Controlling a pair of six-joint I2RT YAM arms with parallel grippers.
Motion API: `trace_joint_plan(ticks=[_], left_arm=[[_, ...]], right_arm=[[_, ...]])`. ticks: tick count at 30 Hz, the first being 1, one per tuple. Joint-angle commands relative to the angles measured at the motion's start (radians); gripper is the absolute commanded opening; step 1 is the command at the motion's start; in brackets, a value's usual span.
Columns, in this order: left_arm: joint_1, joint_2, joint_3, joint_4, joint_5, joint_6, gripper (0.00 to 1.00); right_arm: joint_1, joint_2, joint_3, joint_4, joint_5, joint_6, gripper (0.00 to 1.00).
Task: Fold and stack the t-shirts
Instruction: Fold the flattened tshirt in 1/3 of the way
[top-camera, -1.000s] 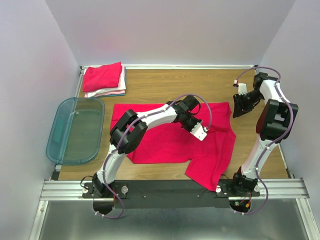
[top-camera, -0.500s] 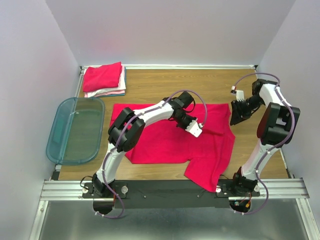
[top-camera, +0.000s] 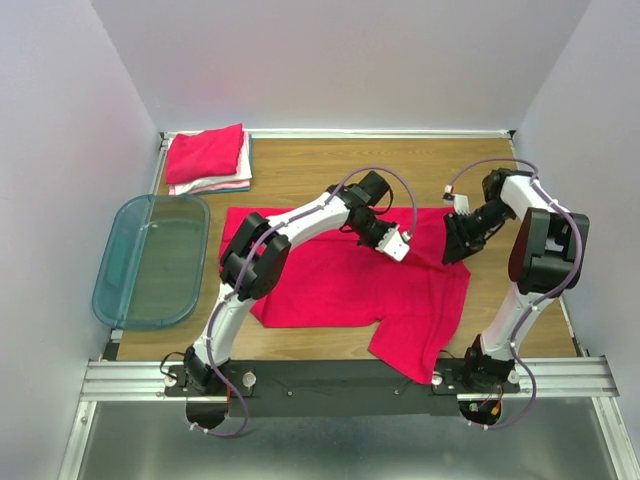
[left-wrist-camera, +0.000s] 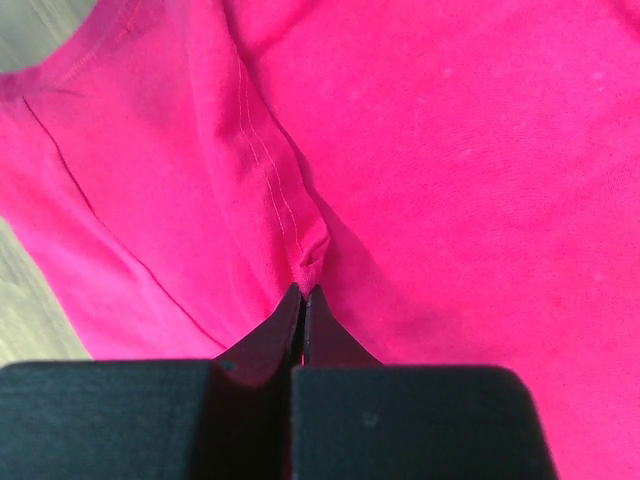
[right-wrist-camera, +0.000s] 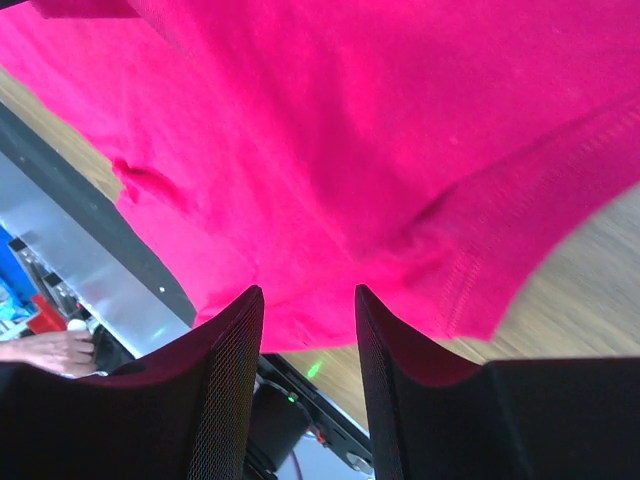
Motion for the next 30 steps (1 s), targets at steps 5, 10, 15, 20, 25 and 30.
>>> trace_joint_plan(ticks=[5, 10, 15, 20, 25, 30], left_arm=[[0.027, 0.061, 0.075, -0.025, 0.068, -0.094, 0.02], [0.05, 0.122, 0.181, -0.014, 0.088, -0.242, 0.02], [0.104, 0.225, 0.331, -0.034, 0.139, -0.438, 0.01], [0.142, 0.28, 0.37, 0.012, 0.165, -0.645, 0.01], [0.179, 0.323, 0.376, 0.101, 0.194, -0.887, 0.0], [0.207, 0.38, 0.388, 0.133, 0.251, -1.061, 0.0]], right_arm=[[0.061, 0.038, -0.048, 0.116, 0.011, 0.102, 0.49], [0.061, 0.053, 0.001, 0.226, 0.069, 0.197, 0.39], [0.061, 0.093, 0.148, 0.312, 0.145, 0.297, 0.31], [0.061, 0.148, 0.254, 0.318, 0.202, 0.314, 0.3], [0.061, 0.04, 0.233, 0.314, 0.141, 0.231, 0.3], [0.062, -0.086, 0.126, 0.317, 0.11, 0.098, 0.31]])
